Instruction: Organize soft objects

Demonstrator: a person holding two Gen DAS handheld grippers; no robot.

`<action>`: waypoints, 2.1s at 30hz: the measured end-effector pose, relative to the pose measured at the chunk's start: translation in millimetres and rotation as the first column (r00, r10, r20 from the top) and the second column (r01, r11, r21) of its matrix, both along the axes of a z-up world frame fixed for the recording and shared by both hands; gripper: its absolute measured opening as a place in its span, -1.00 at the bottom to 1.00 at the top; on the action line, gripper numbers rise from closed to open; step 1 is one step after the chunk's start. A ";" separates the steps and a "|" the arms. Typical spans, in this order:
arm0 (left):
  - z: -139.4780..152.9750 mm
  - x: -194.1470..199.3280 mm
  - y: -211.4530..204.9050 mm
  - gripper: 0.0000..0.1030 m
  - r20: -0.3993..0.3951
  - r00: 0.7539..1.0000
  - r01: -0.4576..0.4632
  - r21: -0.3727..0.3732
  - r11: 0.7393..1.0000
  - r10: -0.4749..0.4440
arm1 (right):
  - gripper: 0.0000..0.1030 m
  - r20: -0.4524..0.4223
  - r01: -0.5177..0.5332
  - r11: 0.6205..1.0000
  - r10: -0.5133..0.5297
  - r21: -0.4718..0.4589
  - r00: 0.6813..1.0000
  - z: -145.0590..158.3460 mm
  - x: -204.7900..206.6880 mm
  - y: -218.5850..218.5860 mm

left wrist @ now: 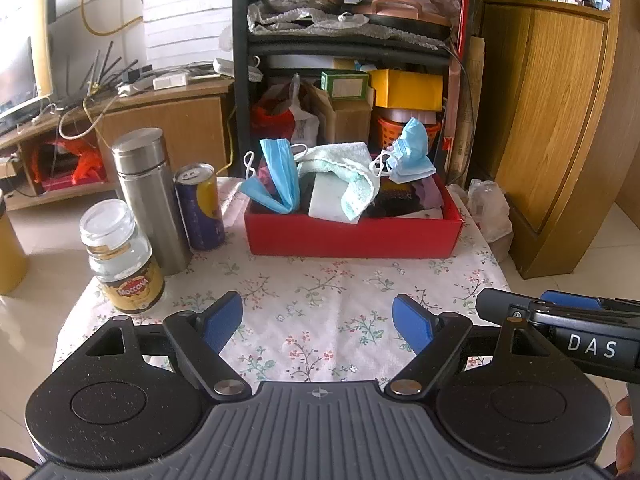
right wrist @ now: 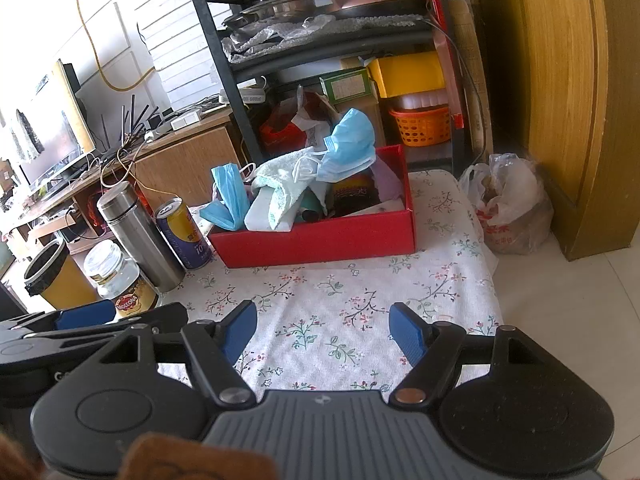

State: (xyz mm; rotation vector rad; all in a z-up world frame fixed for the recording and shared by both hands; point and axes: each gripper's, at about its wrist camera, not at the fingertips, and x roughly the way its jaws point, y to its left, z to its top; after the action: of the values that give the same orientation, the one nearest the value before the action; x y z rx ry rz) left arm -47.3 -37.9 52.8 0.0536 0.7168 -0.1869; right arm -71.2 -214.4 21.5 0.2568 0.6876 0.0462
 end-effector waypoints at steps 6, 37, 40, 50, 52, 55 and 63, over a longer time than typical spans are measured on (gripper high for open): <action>0.0 0.1 0.3 0.56 0.002 1.000 0.000 0.000 1.000 0.000 | -0.12 0.000 0.002 1.000 -0.002 0.000 1.000 -0.2 -0.1 0.5; 2.7 0.2 1.2 0.57 0.016 1.000 -0.003 0.019 1.000 0.003 | -0.11 0.009 0.007 1.000 -0.007 0.004 1.000 0.0 -0.4 1.3; 3.2 -0.3 0.3 0.57 0.019 1.000 -0.006 0.030 1.000 0.005 | -0.11 0.008 0.008 1.000 -0.008 0.004 1.000 -0.2 -0.5 1.6; 3.8 1.5 2.3 0.72 0.019 0.999 -0.027 0.025 0.999 0.026 | -0.11 0.017 0.009 1.000 -0.009 0.010 1.000 -0.6 -1.1 1.5; 4.2 1.3 2.1 0.77 0.029 0.999 -0.035 0.033 0.999 0.034 | -0.11 0.020 0.008 1.000 -0.008 0.011 1.000 0.0 -1.2 1.5; 5.0 1.6 3.1 0.89 0.045 0.998 -0.054 0.041 0.998 0.052 | -0.11 0.027 0.009 1.000 -0.010 0.017 1.000 1.5 -1.7 1.3; 7.3 -0.5 4.1 0.89 0.088 0.995 -0.045 0.028 0.999 0.042 | -0.09 0.048 0.015 1.000 -0.016 0.026 0.999 4.6 -3.7 0.9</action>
State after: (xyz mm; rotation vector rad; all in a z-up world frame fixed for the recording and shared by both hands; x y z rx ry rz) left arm -47.8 -33.9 60.1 0.0738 0.6334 -0.1315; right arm -74.9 -213.4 26.1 0.2847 0.6370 0.0464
